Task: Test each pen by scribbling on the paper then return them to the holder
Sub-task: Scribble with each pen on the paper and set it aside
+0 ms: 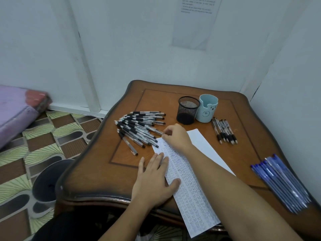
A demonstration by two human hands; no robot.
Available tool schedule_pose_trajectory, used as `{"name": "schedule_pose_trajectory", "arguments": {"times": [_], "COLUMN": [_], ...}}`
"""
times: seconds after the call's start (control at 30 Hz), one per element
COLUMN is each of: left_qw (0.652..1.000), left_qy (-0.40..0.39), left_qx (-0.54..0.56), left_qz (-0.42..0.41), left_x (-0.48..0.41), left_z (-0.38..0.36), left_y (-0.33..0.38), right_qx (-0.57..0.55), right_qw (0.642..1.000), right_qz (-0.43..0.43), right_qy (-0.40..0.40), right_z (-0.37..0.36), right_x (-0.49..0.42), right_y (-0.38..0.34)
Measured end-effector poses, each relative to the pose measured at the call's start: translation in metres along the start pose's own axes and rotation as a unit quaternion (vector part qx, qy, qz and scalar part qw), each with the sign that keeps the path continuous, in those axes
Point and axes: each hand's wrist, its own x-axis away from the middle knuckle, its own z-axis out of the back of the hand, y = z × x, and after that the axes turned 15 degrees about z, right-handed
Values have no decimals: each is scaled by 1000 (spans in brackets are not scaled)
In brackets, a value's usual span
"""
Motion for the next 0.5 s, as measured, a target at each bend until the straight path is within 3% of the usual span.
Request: {"name": "schedule_pose_trajectory", "arguments": {"times": [0.1,0.2,0.27,0.4,0.5], "left_qw": [1000,1000,1000,1000,1000], "left_qy": [1,-2,-5,-6,-8], "left_qx": [0,-3,-3,-8,-1], "left_qz": [-1,1,1,2,3], "left_x": [0,0,0,0,0], "left_z": [0,1,2,2,2], "left_y": [0,0,0,0,1], "right_qx": [-99,-241,-338,-525,-540], "right_qw": [994,965,929,812,786], "right_qz": [-32,-56,-73,-91,-103], "right_qy": [32,81,131,239,282], "right_z": [5,30,53,90,103], "right_x": [3,13,22,53,79], "right_y": [2,3,6,10,13]}}
